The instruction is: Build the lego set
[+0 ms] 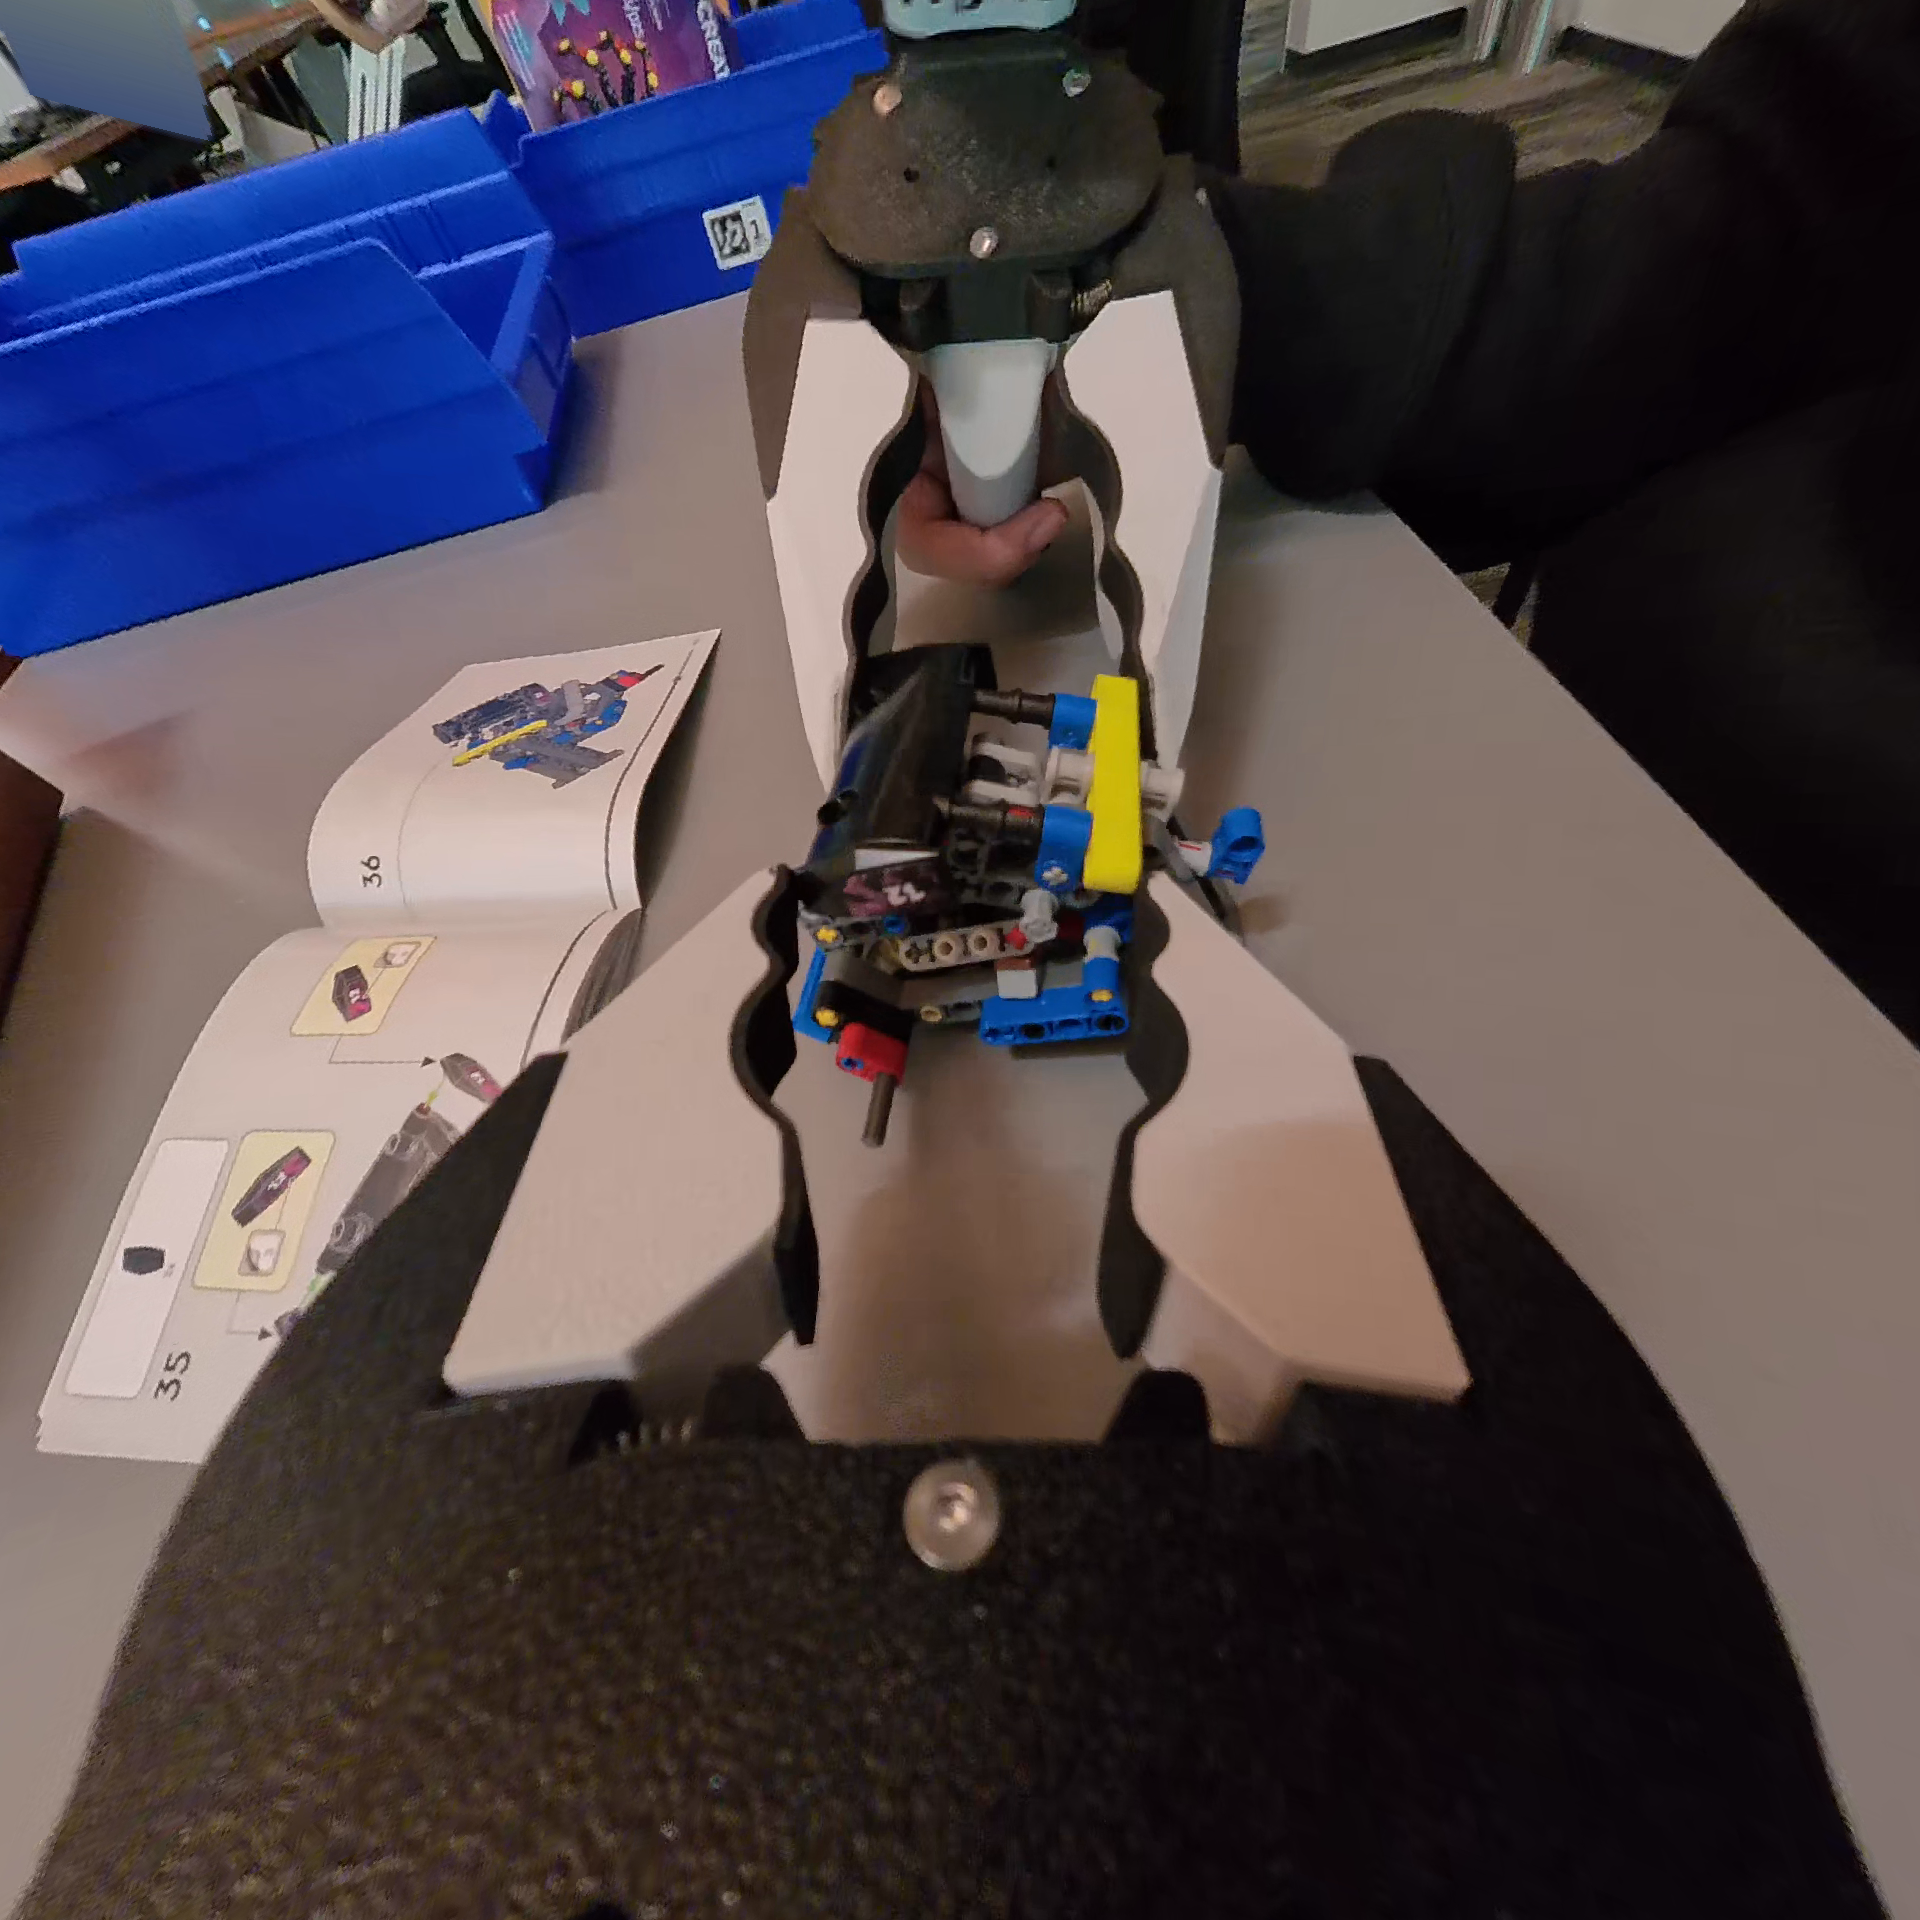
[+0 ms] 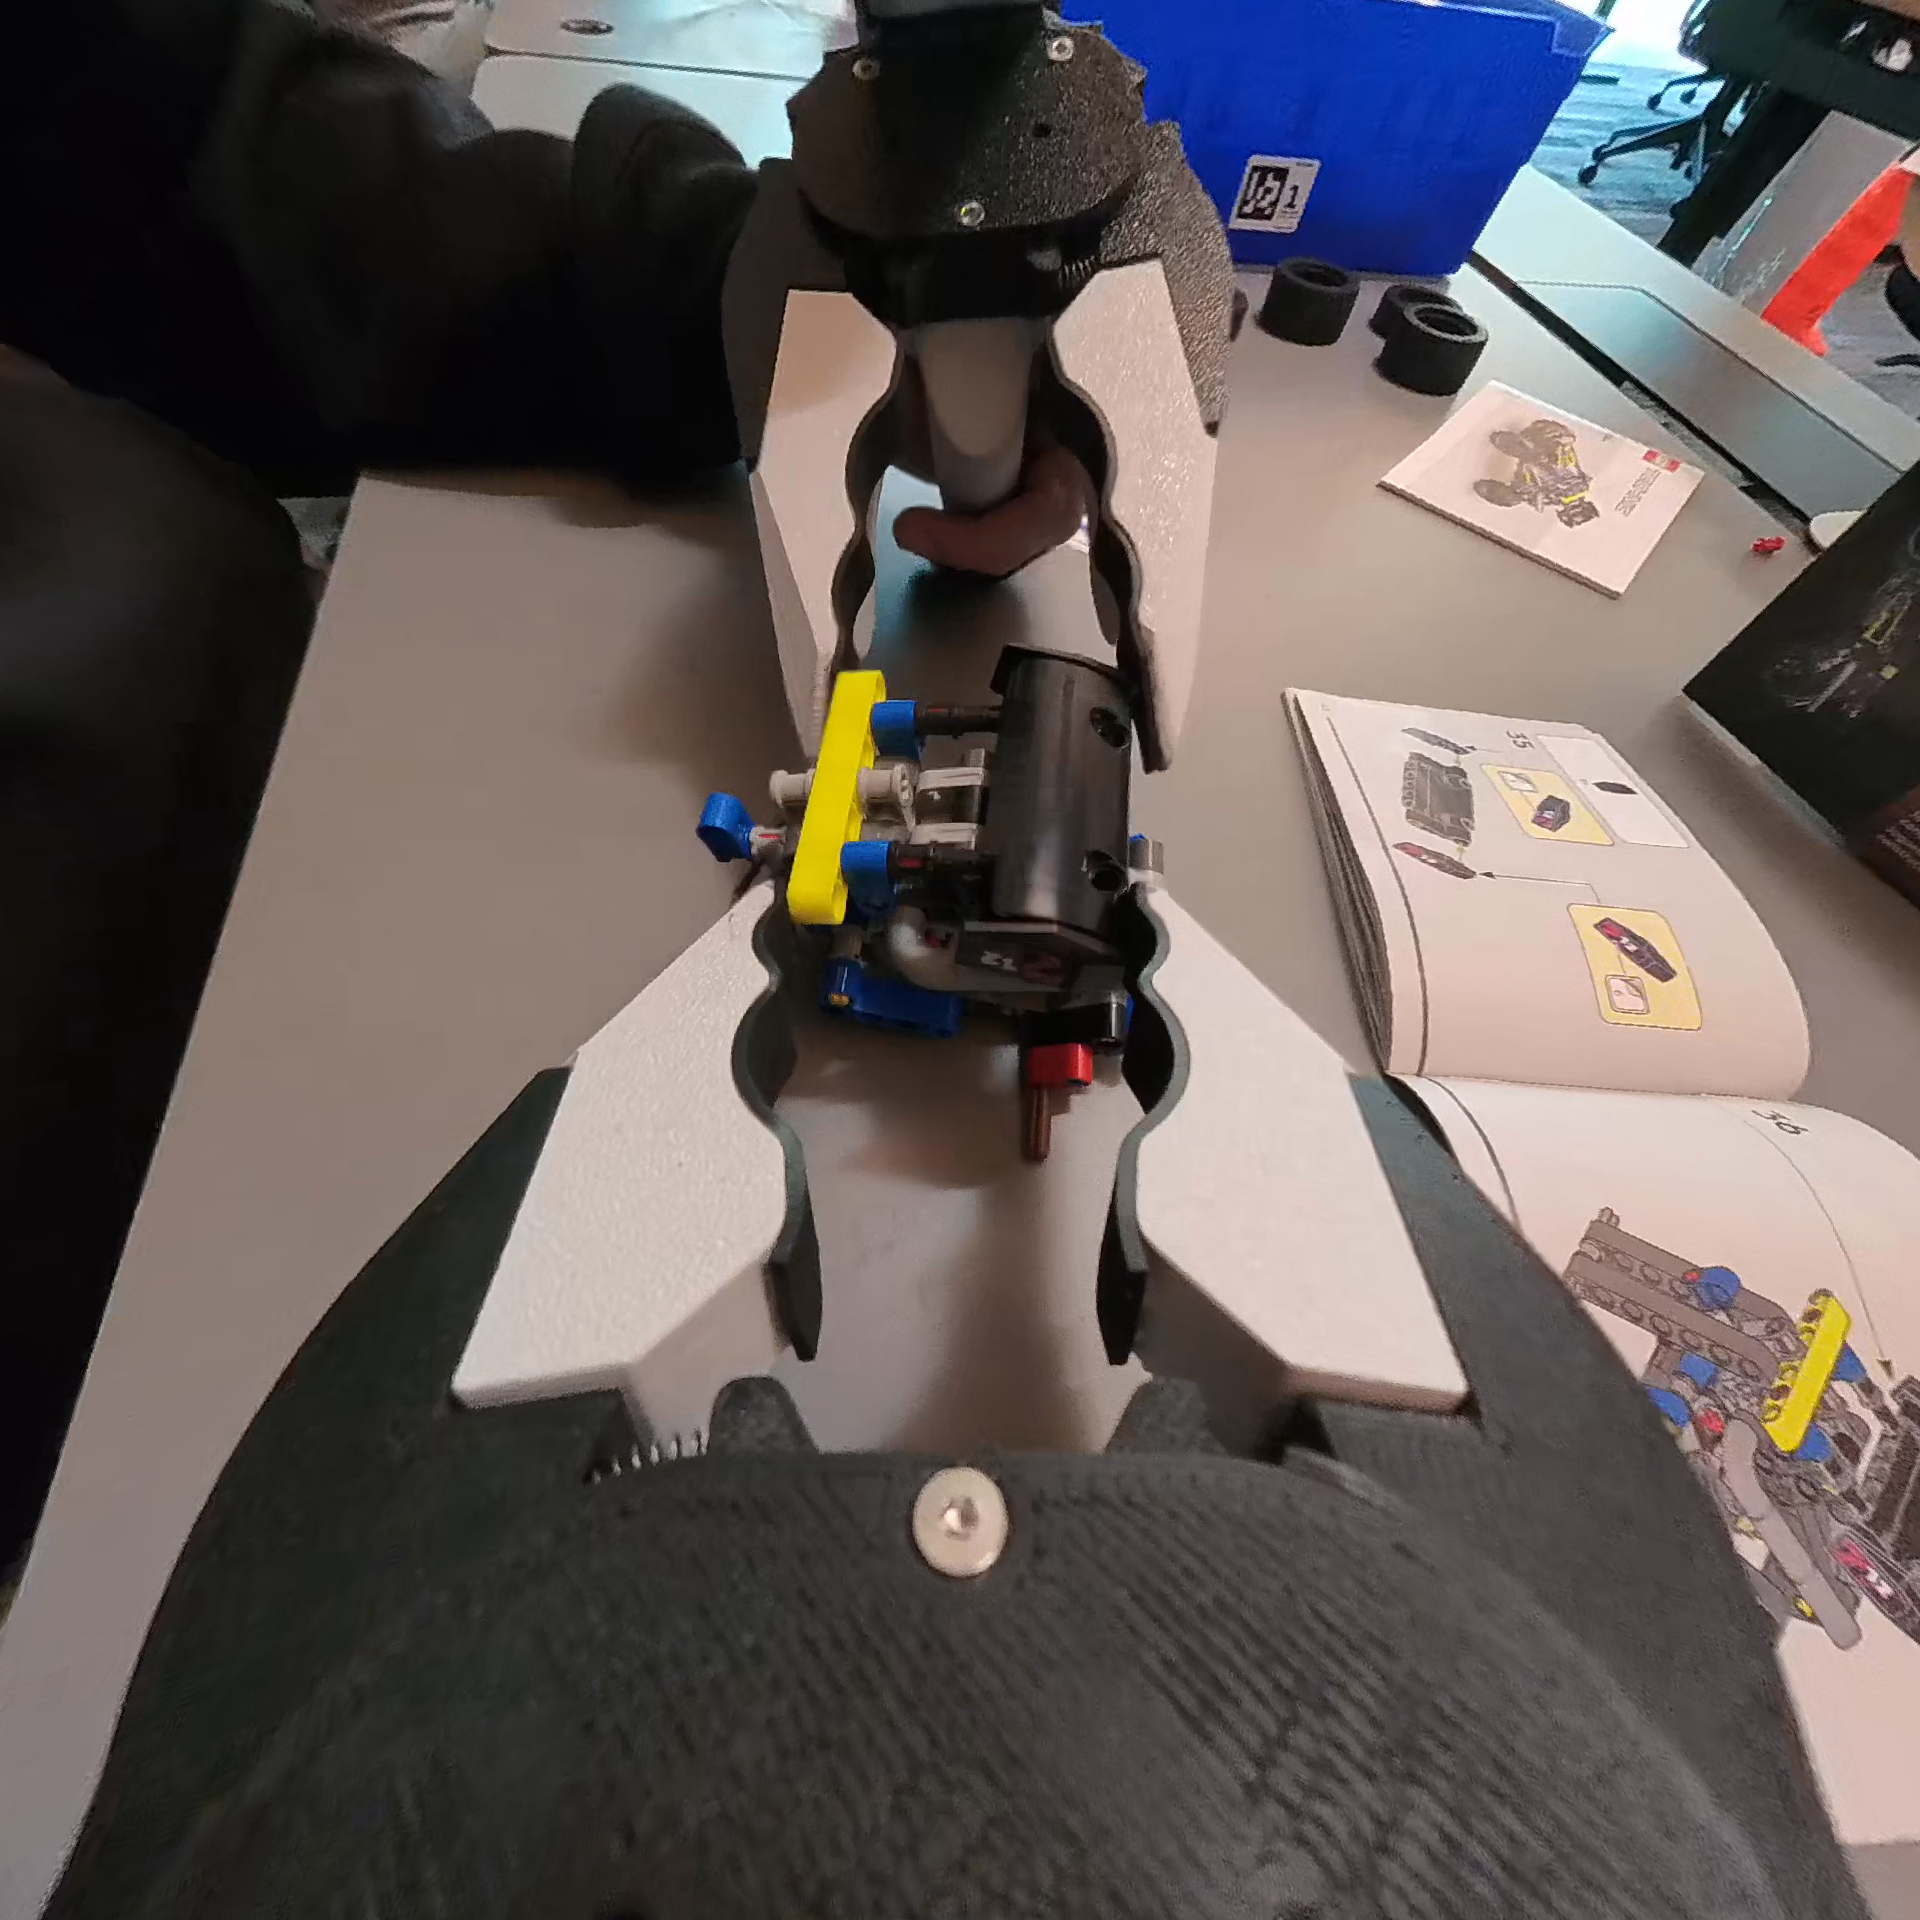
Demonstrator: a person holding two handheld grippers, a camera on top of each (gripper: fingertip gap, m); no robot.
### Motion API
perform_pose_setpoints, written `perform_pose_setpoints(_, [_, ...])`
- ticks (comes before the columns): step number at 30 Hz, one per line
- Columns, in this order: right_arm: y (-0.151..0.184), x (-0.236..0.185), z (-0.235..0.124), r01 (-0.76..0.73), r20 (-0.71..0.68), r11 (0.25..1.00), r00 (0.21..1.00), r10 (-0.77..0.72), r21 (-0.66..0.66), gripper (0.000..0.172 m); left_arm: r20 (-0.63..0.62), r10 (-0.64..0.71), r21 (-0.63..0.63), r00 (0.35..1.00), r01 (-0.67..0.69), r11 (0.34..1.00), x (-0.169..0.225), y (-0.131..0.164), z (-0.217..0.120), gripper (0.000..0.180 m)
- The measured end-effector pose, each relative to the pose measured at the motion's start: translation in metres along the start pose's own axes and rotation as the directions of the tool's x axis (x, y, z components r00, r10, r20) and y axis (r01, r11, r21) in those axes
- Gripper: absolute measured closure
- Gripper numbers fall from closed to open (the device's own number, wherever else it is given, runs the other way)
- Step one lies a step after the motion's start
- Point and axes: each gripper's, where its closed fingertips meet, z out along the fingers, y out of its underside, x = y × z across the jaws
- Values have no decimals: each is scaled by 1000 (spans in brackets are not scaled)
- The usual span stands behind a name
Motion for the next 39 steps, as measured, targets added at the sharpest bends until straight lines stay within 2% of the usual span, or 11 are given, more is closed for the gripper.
perform_pose_setpoints(11, [2, -3, 3, 23, 9, 1000, 1000, -23, -17, 111, 22, 14, 25, 1000, -15, 1000, 3, -3, -5, 120])
perform_pose_setpoints(14, [2, -2, 4, 23, 0, 1000, 1000, -23, -20, 111, 17, 17, 58, 1000, -18, 998, 5, -10, -9, 116])
perform_pose_setpoints(17, [2, -3, 4, 38, 3, 999, 999, -37, -22, 111, 36, 34, 55, 999, -36, 998, 3, -9, -8, 122])
perform_pose_setpoints(24, [8, -1, 10, 164, -61, 984, 984, -168, -68, 105, 46, 67, 30, 997, -68, 997, 0, 0, -11, 123])
perform_pose_setpoints(26, [4, 0, 7, 153, -73, 987, 985, -156, -42, 110, 41, 58, 20, 998, -59, 998, 0, 2, -11, 123])
perform_pose_setpoints(29, [-16, -3, -2, 22, -21, 995, 1000, -20, 96, 109, 44, 42, 14, 998, -43, 999, -1, 3, -12, 123])
perform_pose_setpoints(30, [-16, -2, -2, 10, -20, 995, 1000, -8, 100, 112, 42, 40, 13, 998, -40, 999, -1, 3, -12, 123])
perform_pose_setpoints(39, [-15, -2, 1, 111, -67, 990, 992, -105, 84, 113, 38, 32, 27, 999, -33, 999, 2, -1, -11, 121])
